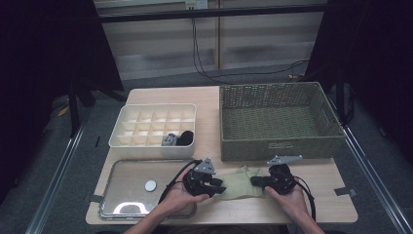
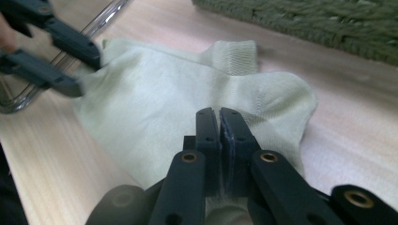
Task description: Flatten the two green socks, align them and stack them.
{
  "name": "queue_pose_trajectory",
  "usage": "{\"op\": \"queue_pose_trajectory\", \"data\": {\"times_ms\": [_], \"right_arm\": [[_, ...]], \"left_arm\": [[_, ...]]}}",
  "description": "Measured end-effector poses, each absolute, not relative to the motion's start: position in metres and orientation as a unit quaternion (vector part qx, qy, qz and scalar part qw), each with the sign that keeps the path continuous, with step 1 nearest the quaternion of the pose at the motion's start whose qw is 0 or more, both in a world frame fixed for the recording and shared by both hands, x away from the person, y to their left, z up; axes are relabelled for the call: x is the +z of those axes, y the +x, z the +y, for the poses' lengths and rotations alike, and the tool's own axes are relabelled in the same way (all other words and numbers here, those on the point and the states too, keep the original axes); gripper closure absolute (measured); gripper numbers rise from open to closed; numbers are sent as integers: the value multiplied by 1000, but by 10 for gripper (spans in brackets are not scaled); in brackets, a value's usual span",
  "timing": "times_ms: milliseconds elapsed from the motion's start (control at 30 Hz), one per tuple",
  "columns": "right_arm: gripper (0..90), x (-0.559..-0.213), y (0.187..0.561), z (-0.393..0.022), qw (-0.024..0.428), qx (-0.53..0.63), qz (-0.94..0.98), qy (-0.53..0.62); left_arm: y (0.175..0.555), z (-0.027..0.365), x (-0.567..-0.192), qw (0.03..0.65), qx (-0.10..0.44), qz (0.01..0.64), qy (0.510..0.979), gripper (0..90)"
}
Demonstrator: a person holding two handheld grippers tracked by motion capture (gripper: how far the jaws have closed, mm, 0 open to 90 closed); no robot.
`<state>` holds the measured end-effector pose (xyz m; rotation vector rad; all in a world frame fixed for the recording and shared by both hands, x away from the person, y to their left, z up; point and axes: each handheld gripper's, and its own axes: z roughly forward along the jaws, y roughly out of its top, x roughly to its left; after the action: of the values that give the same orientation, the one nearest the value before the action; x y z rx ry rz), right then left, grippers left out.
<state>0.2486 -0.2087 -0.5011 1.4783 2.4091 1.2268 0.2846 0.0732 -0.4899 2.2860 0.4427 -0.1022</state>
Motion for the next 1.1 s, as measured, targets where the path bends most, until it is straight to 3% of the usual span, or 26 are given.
{"op": "queue_pose_trajectory", "data": {"times_ms": [267, 733, 867, 1067, 1100], "right_arm": [[832, -495, 242, -214, 34, 418, 777, 470], [658, -488, 269, -227, 67, 422, 765, 481], [600, -494, 276, -229, 43, 422, 766, 484], [600, -500, 279, -225, 33, 407, 777, 479], [653, -501, 279, -224, 25, 406, 779, 478]], "left_arm": [[286, 74, -495, 383, -29, 155, 910, 698], [287, 74, -496, 391, -33, 168, 904, 704], [287, 75, -496, 387, -30, 161, 907, 703], [287, 74, -496, 385, -29, 164, 908, 701], [287, 75, -495, 383, -28, 161, 909, 700]]}}
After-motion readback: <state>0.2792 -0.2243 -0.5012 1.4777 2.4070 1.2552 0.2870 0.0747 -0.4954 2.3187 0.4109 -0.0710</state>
